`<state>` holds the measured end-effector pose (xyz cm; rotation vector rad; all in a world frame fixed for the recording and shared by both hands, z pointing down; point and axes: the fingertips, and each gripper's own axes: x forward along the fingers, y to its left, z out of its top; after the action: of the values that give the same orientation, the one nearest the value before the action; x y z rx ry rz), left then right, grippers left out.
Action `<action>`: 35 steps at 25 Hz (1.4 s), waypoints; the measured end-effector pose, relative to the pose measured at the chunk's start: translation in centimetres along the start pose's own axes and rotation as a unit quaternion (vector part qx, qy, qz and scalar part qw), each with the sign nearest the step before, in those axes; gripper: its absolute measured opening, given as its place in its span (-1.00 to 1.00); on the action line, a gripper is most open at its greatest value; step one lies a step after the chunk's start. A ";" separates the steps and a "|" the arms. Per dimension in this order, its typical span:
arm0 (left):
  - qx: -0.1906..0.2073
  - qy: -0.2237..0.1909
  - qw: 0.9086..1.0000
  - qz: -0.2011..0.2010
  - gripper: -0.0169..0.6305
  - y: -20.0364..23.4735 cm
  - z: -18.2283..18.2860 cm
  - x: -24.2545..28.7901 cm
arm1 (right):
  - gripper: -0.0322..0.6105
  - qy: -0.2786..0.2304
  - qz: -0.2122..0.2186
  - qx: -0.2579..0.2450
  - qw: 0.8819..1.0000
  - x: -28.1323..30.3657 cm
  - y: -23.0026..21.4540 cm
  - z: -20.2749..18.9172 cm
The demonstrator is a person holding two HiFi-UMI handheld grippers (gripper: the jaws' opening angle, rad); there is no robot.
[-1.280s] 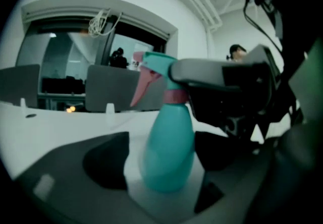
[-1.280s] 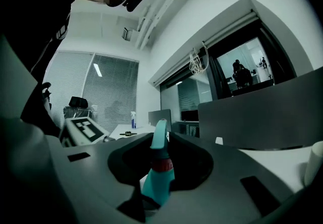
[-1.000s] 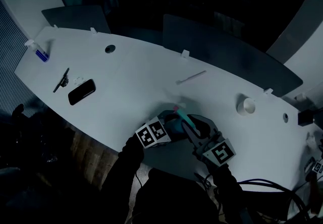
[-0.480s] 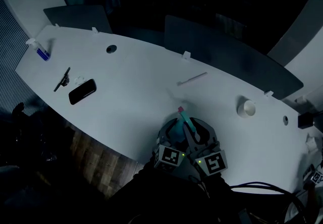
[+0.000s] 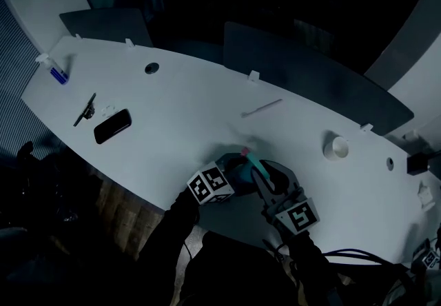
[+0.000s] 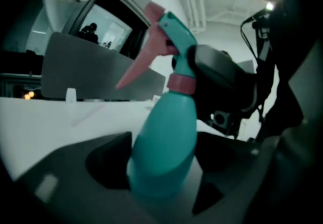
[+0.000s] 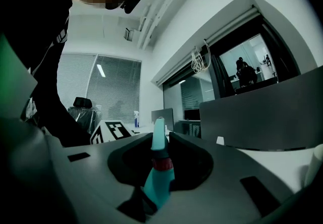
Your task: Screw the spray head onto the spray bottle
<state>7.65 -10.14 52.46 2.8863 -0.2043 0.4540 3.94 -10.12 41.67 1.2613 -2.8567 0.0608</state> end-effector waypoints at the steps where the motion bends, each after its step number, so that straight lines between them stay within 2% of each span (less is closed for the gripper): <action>1: -0.006 -0.015 0.999 0.035 0.23 0.1 0.2 -0.2 | -0.62 -0.002 -0.003 0.001 1.000 0.0 0.0 0.0; 2: -0.012 -0.026 0.997 0.076 0.23 0.3 0.3 -0.4 | -0.62 -0.005 -0.009 0.001 1.000 0.0 0.0 0.1; 4: -0.017 -0.037 0.986 0.163 0.20 0.5 0.5 -0.6 | -0.62 -0.010 -0.032 -0.001 0.999 -0.2 -0.2 0.2; 8: -0.028 -0.055 0.953 0.297 0.18 0.8 0.7 -1.0 | -0.62 -0.012 -0.081 -0.004 0.997 -0.7 -0.3 0.1; 10: -0.037 -0.067 0.935 0.345 0.17 0.9 0.5 -1.2 | -0.62 -0.006 -0.081 -0.004 0.997 -0.6 -0.2 0.0; 11: -0.038 -0.076 0.931 0.355 0.17 0.8 0.5 -1.3 | -0.62 -0.004 -0.076 -0.005 0.997 -0.5 -0.1 0.0; 12: -0.035 -0.083 0.932 0.351 0.17 0.7 0.4 -1.3 | -0.62 -0.003 -0.071 -0.004 0.997 -0.4 -0.1 0.0; 13: -0.031 -0.090 0.938 0.333 0.18 0.6 0.5 -1.5 | -0.62 -0.002 -0.066 -0.002 0.998 -0.4 0.0 0.0; 15: -0.031 -0.098 0.960 0.259 0.26 0.5 0.9 -2.1 | -0.62 0.000 -0.048 0.005 0.999 -0.4 0.2 -0.1; 17: -0.028 -0.074 0.986 0.147 0.34 0.5 1.2 -2.0 | -0.62 0.002 -0.023 0.011 1.000 -0.6 0.2 -0.1; 18: -0.022 -0.049 0.995 0.082 0.34 0.4 1.1 -1.6 | -0.62 0.004 -0.011 0.013 1.000 -0.6 0.2 -0.1; 19: -0.016 -0.024 0.999 0.021 0.31 0.1 1.0 -1.2 | -0.62 0.005 0.001 0.014 1.000 -0.6 0.3 -0.1; 20: -0.011 -0.007 1.000 -0.028 0.13 -0.3 0.9 -0.9 | -0.62 0.006 0.010 0.014 1.000 -0.6 0.3 -0.1; 21: -0.005 0.003 0.998 -0.057 0.13 -0.5 0.9 -0.7 | -0.62 0.007 0.018 0.014 1.000 -0.5 0.4 0.0; 22: 0.000 0.006 0.998 -0.065 0.13 -0.6 1.0 -0.8 | -0.62 0.008 0.023 0.012 1.000 -0.4 0.4 0.0; 23: 0.002 0.002 0.998 -0.057 0.12 -0.6 1.1 -0.9 | -0.62 0.007 0.025 0.010 1.000 -0.4 0.4 0.0; 24: 0.002 -0.008 0.999 -0.035 0.11 -0.6 1.3 -1.1 | -0.62 0.003 0.023 0.010 1.000 -0.4 0.4 0.1; 26: -0.002 -0.033 0.999 0.035 0.08 -0.7 1.6 -1.3 | -0.62 -0.007 0.005 0.011 1.000 -0.6 0.2 0.2; 28: -0.005 -0.054 0.991 0.121 0.04 -0.7 1.8 -1.5 | -0.62 -0.014 -0.022 0.011 1.000 -0.9 0.0 0.2; 30: -0.010 -0.071 0.976 0.208 0.03 -0.4 2.0 -1.7 | -0.62 -0.019 -0.045 0.014 0.999 -1.1 -0.2 0.1; 33: -0.004 -0.071 0.944 0.322 0.02 -0.5 2.0 -1.8 | -0.62 -0.021 -0.057 0.018 0.998 -1.1 -0.3 0.1; 34: 0.000 -0.065 0.938 0.341 0.01 -0.6 1.8 -1.8 | -0.62 -0.020 -0.055 0.018 0.998 -1.1 -0.3 0.1; 35: -0.001 -0.066 0.936 0.346 0.01 -0.6 1.8 -1.8 | -0.62 -0.020 -0.052 0.018 0.998 -1.1 -0.2 0.0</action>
<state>6.56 -9.75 50.15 2.7639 -1.2569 0.3556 4.84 -9.48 41.59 1.4312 -2.8294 0.0887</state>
